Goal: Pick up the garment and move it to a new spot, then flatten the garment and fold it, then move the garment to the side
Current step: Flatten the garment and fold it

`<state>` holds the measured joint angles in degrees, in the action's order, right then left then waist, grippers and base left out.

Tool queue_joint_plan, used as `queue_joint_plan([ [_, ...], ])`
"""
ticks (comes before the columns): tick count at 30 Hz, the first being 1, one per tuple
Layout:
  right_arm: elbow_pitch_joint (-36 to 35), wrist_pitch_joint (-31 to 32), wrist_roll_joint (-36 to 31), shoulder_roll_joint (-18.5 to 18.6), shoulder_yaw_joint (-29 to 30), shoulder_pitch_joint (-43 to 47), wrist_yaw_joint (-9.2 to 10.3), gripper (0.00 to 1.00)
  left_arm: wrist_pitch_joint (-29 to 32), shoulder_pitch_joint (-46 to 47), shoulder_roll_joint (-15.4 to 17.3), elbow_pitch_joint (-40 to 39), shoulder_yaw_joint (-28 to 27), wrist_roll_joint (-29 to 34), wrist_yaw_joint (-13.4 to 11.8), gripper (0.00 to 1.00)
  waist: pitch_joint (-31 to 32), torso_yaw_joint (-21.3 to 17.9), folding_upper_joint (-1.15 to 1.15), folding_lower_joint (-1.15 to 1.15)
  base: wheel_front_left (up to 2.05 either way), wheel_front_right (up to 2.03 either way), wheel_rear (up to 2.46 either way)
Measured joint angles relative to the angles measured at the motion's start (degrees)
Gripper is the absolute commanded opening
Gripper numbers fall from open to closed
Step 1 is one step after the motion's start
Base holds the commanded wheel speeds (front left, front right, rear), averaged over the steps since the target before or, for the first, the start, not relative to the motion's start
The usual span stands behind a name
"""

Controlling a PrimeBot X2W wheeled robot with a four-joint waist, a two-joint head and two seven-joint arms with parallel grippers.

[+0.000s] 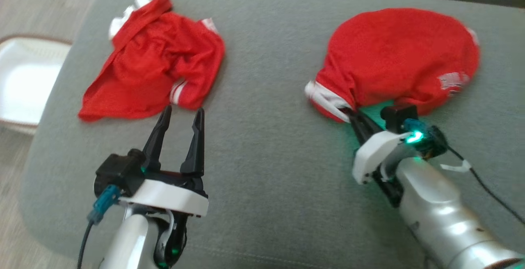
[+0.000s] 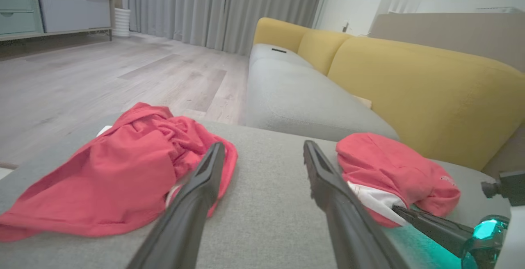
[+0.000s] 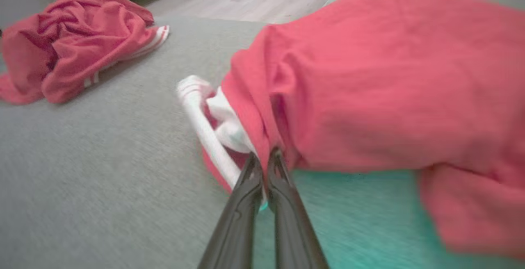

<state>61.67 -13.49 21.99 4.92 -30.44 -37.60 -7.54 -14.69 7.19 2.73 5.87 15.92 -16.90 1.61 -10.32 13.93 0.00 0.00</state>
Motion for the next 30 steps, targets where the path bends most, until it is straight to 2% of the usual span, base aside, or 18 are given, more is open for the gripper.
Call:
queue_joint_plan([
  [3, -0.5, -0.2, -4.8, 3.1, -0.1, 0.0, 0.0, 0.0, 0.0, -0.3, 0.0, 0.0, 0.2, 0.0, 0.4, 1.0, 1.6, -2.0, 0.0, 0.0, 0.0, 0.0, 0.0],
  [8, -3.5, 0.0, -12.5, 10.8, -0.6, 0.2, 0.0, 0.0, 0.0, -2.5, 0.0, 0.0, 0.4, -0.5, 0.4, 1.0, 4.8, -4.7, 0.0, 0.0, 0.0, 0.0, 0.0],
  [13, -8.5, 5.2, -17.7, 17.6, 1.5, 2.1, 0.0, 0.0, 0.0, -4.0, 0.0, 0.0, 0.4, -1.1, 0.0, 1.0, 7.5, -6.7, 0.0, 0.0, 0.0, 0.0, 0.0],
  [15, -11.0, 7.8, -17.6, 18.8, 4.4, 4.2, 0.0, 0.0, 0.0, -4.4, 0.0, -0.1, 0.4, -1.5, -0.1, 1.0, 8.2, -7.3, 0.0, 0.0, 0.0, 0.0, 0.0],
  [18, -15.9, 11.0, -16.3, 18.2, 9.6, 9.5, 0.0, 0.0, 0.0, -4.8, 0.1, -0.2, 0.4, -1.6, -0.1, 1.0, 8.7, -7.8, 0.0, 0.0, 0.0, 0.0, 0.0],
  [19, -17.7, 11.8, -16.4, 17.5, 11.7, 11.5, 0.0, 0.84, 0.0, -4.8, 0.1, -0.3, 0.4, -1.6, -0.2, 1.0, 8.6, -7.9, 0.0, 0.0, 0.0, 0.0, 0.0],
  [20, -19.4, 12.7, -16.6, 16.7, 13.8, 13.4, 0.0, 1.0, 0.0, -4.8, 0.1, -0.4, 0.4, -1.6, -0.2, 1.0, 8.5, -8.0, 0.0, -0.01, 0.0, 0.0, 0.0],
  [26, -32.0, 16.5, -22.1, 8.1, 28.0, 22.6, 0.0, 1.0, 0.0, -4.7, 0.1, -0.4, 0.2, -1.6, -0.1, 1.0, 7.4, -8.4, 0.0, 0.0, 0.0, 0.0, 0.0],
  [29, -39.4, 16.2, -24.9, 2.5, 32.9, 25.6, 0.0, 1.0, 0.0, -4.7, 0.1, -0.4, -0.2, -1.6, 0.0, 1.0, 7.0, -8.9, 0.0, 0.0, 0.0, 0.0, 0.0],
  [30, -43.4, 14.8, -25.2, -0.5, 33.9, 26.8, 0.0, 1.0, 0.0, -4.6, 0.1, -0.3, -0.3, -1.3, 0.2, 1.0, 6.9, -9.2, 0.0, 0.0, 0.0, 0.0, 0.0],
])
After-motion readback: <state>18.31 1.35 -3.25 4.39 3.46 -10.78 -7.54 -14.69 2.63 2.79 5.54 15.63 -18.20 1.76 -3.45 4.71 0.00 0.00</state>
